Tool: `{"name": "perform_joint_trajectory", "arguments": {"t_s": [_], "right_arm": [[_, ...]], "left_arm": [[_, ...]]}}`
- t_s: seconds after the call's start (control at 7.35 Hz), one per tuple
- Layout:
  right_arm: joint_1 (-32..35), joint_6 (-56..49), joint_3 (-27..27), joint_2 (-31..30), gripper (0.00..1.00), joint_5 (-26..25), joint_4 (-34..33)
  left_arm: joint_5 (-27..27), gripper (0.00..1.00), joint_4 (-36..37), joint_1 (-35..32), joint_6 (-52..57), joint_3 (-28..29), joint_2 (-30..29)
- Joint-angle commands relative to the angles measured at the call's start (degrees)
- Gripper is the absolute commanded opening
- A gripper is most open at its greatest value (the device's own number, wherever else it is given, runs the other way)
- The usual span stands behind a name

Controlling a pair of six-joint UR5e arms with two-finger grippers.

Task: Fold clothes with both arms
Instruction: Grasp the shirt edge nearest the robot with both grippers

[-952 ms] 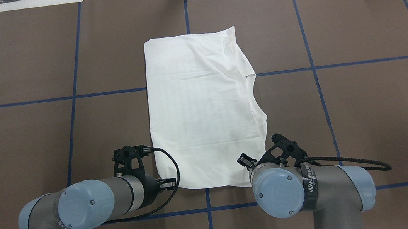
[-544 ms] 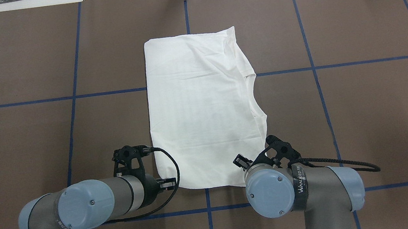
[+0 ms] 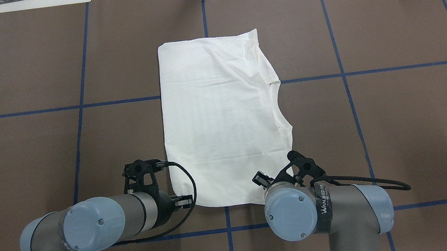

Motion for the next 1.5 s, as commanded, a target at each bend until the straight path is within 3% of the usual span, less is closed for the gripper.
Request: {"name": "perform_joint_trajectory", "arguments": {"t_s": [0.0, 0.14, 0.27, 0.41, 0.68, 1.22, 1.36], "right_arm": [[-0.6, 0.1, -0.1, -0.1, 0.76, -0.1, -0.1], [-0.7, 0.2, -0.2, -0.1, 0.71, -0.2, 0.0], [-0.7, 0.3, -0.2, 0.0, 0.58, -0.2, 0.0], [-0.7, 0.5, -0.2, 0.0, 0.43, -0.4, 0.0], [-0.7, 1.7, -0.1, 0.2, 0.00, -0.4, 0.0], [-0.1, 1.7, 1.0, 1.2, 0.00, -0.3, -0.3], [0.2, 1.7, 5.4, 0.7, 0.00, -0.1, -1.8]], "left_arm": [[0.1, 0.00, 0.0, 0.0, 0.0, 0.0, 0.0], [0.1, 0.00, 0.0, 0.0, 0.0, 0.0, 0.0], [0.1, 0.00, 0.0, 0.0, 0.0, 0.0, 0.1], [0.1, 0.00, 0.0, 0.0, 0.0, -0.1, 0.1], [0.1, 0.00, 0.0, 0.1, 0.0, -0.4, 0.2], [-0.1, 0.00, 0.0, 0.0, 0.1, -1.0, 0.1], [-0.5, 0.00, 1.2, 0.0, 0.4, -3.8, 0.5]]}}
